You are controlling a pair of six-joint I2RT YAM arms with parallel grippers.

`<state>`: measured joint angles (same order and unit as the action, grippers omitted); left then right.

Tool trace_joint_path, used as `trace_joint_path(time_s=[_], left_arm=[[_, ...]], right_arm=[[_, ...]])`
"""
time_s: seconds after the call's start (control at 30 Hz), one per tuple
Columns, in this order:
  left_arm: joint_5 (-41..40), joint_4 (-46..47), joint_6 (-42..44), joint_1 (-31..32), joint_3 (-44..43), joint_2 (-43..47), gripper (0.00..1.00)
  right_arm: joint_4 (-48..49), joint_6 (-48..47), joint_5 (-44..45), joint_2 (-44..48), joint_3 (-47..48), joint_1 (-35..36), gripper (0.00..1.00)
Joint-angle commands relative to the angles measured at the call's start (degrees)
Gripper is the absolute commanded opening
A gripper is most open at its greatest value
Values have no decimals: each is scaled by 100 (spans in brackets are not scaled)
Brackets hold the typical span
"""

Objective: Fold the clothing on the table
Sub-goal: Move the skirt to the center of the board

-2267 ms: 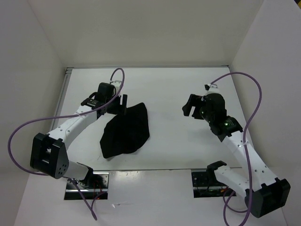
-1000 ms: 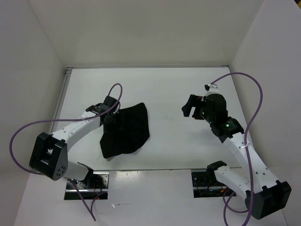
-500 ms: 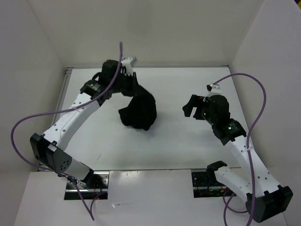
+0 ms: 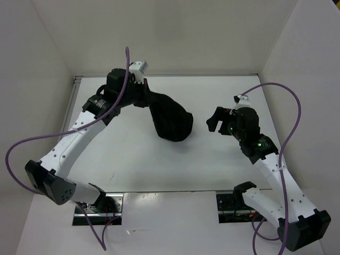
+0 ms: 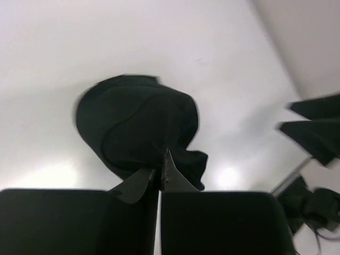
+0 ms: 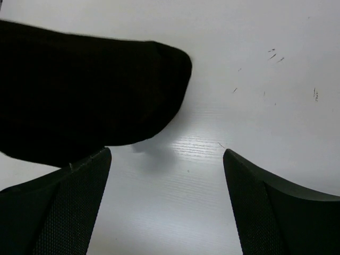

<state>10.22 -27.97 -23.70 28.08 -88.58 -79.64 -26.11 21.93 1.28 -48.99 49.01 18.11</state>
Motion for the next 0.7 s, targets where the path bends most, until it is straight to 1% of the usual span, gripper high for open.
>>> trace_joint_path(time_s=[0.0,0.03,0.07,0.1,0.13,0.17,0.2,0.23,0.3,0.33,0.4,0.43,0.53,0.57,0.6,0.67], left_arm=[[-1459,-383,-396,-65,629,133,1],[-1513,-437,-468,-152,848,133,4],[-1418,-438,-521,-205,1338,193,10],[-1330,-490,-626,-267,1595,194,22],[-1260,-491,-688,-267,1841,255,24],[-1146,-430,-758,-267,2070,256,24],[-1145,-342,-819,-267,2446,256,27],[-1145,-341,-890,-267,2581,256,44],[-1241,-280,-961,-267,2731,256,45],[-1311,-280,-961,-267,2732,195,51],[-1513,-332,-961,-267,2636,133,53],[-1514,-332,-891,-267,2583,80,55],[-1576,-332,-838,-267,2415,-25,56],[-1515,-280,-838,-267,2415,-26,56],[-1436,-280,-838,-320,2415,-26,56],[-1357,-227,-838,-320,2415,-87,56]], right_arm=[[308,13,83,48,-76,-18,90],[308,13,13,-13,-76,-18,89],[230,13,-39,-127,-24,-18,87],[177,13,-197,-215,29,-18,86],[115,13,-311,-338,160,-18,80],[-33,13,-426,-635,231,-18,77],[-104,74,-505,-777,310,-18,74],[-157,74,-558,-892,363,60,70],[-158,127,-559,-1129,425,210,68],[-158,197,-315,-1200,477,454,67],[-96,197,-251,-1506,573,640,67],[-96,197,-251,-1638,705,728,65],[35,258,-173,-2173,934,1185,64],[88,259,-172,-2324,1065,1473,64],[88,259,-172,-2656,1136,1624,63],[141,381,3,-3000,1277,2027,61]])
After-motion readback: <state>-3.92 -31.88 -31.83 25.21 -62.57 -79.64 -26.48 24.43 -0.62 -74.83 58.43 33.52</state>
